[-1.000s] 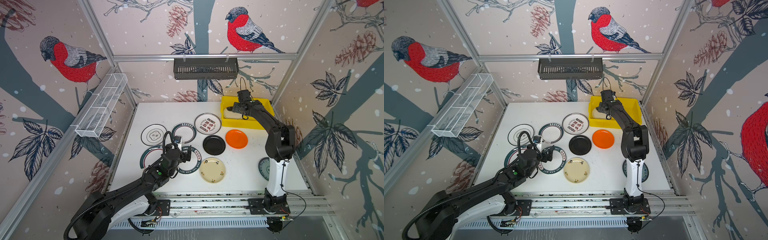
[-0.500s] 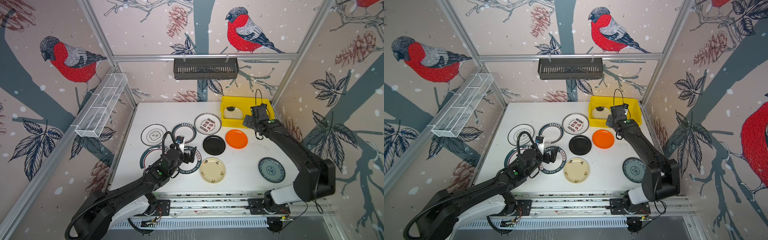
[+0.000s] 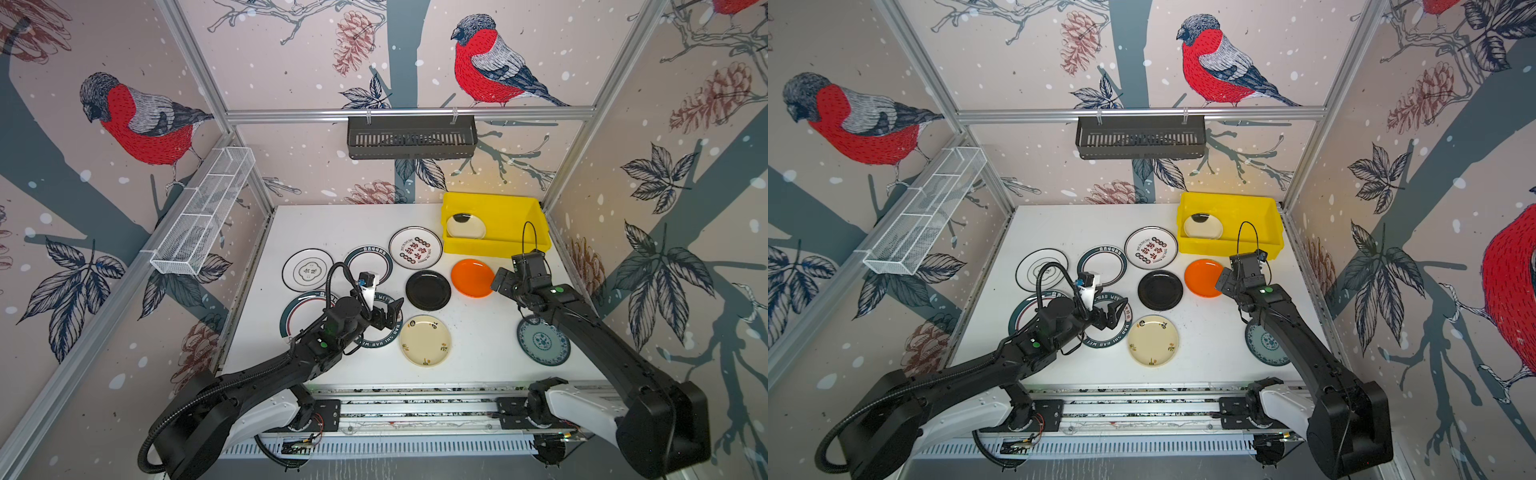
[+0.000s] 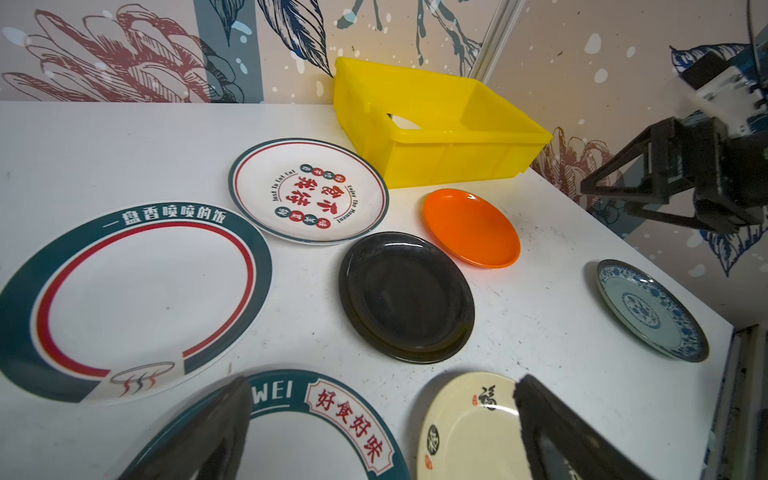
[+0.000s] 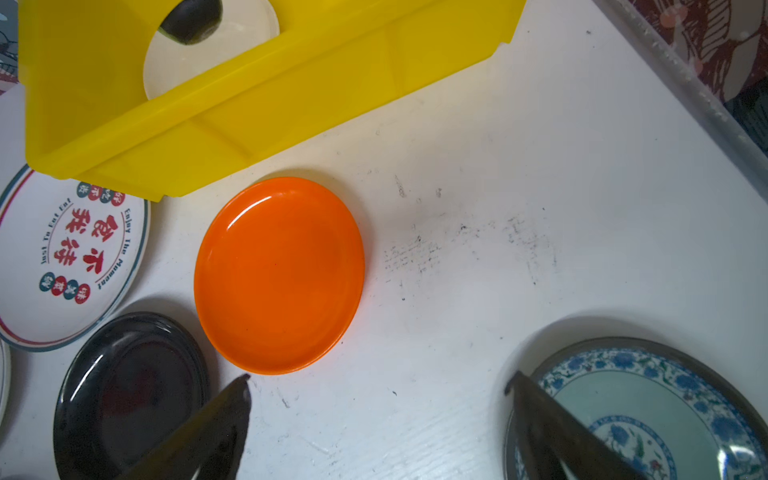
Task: Place the plates into the plastic bin on the countertop
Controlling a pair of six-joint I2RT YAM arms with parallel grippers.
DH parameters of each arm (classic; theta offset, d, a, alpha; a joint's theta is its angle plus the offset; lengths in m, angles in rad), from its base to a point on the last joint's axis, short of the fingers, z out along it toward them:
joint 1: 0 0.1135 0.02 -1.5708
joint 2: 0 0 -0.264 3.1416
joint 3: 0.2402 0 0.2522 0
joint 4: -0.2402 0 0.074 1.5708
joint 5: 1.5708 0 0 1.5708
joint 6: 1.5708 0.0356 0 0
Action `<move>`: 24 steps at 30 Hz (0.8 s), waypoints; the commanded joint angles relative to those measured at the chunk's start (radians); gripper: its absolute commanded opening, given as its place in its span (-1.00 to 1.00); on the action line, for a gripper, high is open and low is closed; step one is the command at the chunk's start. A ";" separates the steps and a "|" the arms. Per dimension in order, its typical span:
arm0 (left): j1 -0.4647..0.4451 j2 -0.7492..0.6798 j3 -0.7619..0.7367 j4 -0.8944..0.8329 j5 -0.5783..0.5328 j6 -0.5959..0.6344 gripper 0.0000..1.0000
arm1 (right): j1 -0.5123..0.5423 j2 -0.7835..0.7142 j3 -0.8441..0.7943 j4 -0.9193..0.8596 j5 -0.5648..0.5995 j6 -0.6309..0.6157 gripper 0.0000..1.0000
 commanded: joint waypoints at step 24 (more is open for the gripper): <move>-0.001 0.055 0.016 0.099 0.068 -0.080 0.95 | 0.015 0.093 -0.132 -0.082 0.049 0.175 0.98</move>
